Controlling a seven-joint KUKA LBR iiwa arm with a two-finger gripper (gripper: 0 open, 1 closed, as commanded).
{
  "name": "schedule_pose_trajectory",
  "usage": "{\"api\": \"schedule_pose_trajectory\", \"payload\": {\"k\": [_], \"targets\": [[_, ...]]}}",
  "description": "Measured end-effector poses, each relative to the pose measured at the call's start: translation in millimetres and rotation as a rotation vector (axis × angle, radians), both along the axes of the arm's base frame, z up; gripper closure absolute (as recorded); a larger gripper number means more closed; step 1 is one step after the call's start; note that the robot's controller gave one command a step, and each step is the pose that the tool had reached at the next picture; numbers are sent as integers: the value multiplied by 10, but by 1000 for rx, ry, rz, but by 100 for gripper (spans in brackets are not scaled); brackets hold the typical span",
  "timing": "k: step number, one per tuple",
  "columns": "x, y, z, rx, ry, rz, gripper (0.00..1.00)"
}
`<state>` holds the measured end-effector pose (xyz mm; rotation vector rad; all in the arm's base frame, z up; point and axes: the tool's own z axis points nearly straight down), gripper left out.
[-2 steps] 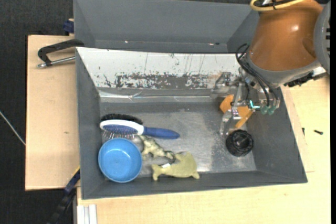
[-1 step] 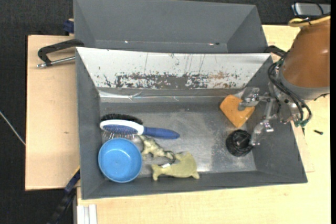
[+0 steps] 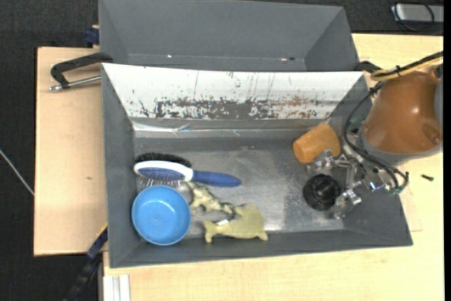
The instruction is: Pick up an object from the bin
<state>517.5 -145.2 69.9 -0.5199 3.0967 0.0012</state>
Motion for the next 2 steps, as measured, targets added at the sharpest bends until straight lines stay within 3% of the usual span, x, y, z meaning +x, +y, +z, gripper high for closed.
{"api": "schedule_pose_trajectory", "payload": {"k": [1,2], "targets": [[20,12,29,0,-6,2,100],[-111,-1,1673,-5,-13,70,100]]}}
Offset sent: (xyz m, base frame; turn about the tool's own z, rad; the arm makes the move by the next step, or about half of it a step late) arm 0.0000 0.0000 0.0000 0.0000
